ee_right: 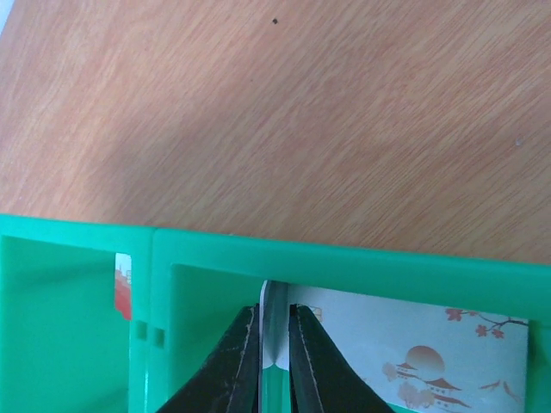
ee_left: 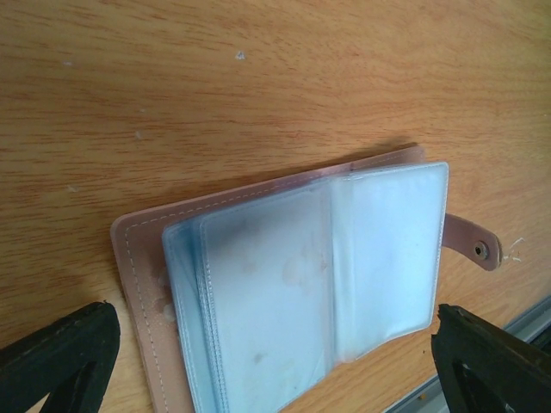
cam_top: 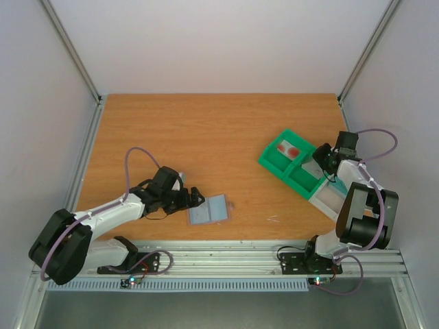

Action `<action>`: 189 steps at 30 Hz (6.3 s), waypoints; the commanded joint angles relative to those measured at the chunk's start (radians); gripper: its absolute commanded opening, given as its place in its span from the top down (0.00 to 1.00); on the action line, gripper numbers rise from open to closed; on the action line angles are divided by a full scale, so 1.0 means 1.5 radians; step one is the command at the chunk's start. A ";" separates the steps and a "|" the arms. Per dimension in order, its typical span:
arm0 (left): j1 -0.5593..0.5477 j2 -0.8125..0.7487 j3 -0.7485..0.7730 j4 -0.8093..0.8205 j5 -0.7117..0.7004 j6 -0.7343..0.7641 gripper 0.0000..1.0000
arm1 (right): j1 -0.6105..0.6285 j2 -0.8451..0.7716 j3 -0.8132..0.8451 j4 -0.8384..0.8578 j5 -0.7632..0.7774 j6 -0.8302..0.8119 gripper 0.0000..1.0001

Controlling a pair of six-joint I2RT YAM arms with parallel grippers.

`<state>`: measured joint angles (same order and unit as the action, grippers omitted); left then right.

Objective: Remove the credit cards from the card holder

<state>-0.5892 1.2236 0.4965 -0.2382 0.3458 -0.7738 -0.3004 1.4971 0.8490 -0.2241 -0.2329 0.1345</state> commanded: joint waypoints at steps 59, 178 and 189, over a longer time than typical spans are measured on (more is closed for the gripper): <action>0.003 -0.081 0.003 -0.052 0.038 -0.033 0.01 | 0.024 0.062 0.166 -0.242 0.096 -0.037 0.99; 0.005 -0.045 -0.147 0.212 0.033 -0.105 0.53 | 0.799 0.210 -0.009 0.092 -0.114 0.178 0.99; 0.005 -0.012 -0.164 0.304 0.080 -0.142 0.53 | 0.800 0.208 -0.021 0.120 -0.119 0.194 0.99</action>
<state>-0.5831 1.1957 0.2779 0.1379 0.4427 -0.9653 0.8871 1.7924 0.8574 -0.0410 -0.4210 0.4019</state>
